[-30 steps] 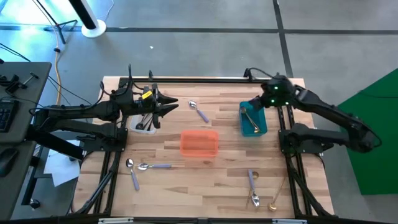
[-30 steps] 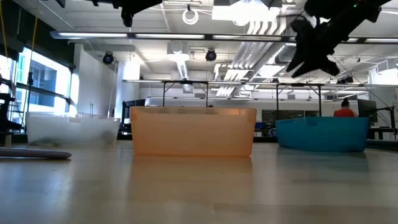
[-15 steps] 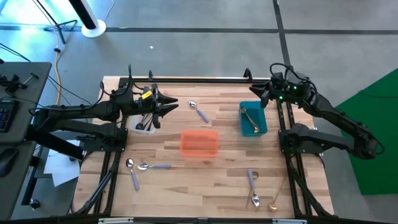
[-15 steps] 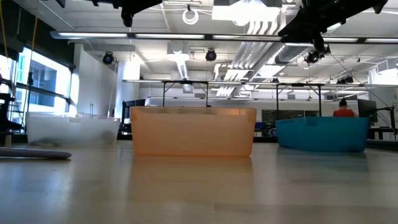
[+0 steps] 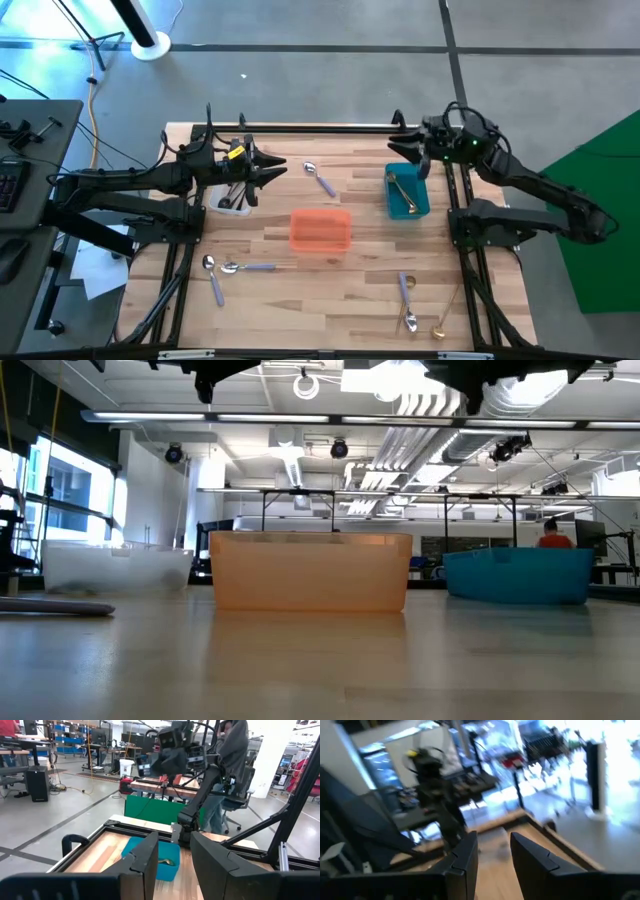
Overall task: Sort silverware by color (type)
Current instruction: Put the right gold spoon into the blue bin
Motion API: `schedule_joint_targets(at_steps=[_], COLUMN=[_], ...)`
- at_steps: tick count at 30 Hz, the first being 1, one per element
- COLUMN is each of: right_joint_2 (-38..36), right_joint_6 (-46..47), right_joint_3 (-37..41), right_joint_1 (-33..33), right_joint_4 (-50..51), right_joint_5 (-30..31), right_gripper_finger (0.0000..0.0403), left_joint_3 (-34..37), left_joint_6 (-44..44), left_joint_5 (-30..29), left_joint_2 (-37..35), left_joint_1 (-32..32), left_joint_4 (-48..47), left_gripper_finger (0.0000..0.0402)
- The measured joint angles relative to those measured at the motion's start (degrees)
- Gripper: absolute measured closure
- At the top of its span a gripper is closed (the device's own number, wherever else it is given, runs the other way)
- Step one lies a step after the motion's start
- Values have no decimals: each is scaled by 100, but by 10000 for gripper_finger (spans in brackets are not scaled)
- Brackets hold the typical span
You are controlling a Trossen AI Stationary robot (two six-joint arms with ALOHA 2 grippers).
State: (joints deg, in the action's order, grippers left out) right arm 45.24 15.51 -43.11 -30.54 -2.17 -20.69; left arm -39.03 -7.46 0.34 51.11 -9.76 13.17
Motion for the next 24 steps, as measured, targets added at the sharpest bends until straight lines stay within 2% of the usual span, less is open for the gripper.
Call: schedule_joint_targets(at_steps=[5, 14, 21, 24], right_joint_2=[315, 732, 1102, 1208], right_joint_6=[-457, -658, -896, -957], right_joint_3=[0, 0, 0, 0], right_joint_1=[572, 1431, 1916, 2025], right_joint_4=[-814, -990, -1511, -1786], right_joint_5=[24, 125, 690, 741], right_gripper_finger=[302, 302, 302, 302], left_joint_3=[0, -2, -2, -2], left_joint_6=[-148, -293, -218, -42], left_joint_5=[2, 112, 113, 113], left_joint_2=[0, -115, -361, -454], left_joint_1=[-1, -1, -2, -2], left_joint_4=[0, -7, -25, -198], left_gripper_finger=[296, 296, 296, 296])
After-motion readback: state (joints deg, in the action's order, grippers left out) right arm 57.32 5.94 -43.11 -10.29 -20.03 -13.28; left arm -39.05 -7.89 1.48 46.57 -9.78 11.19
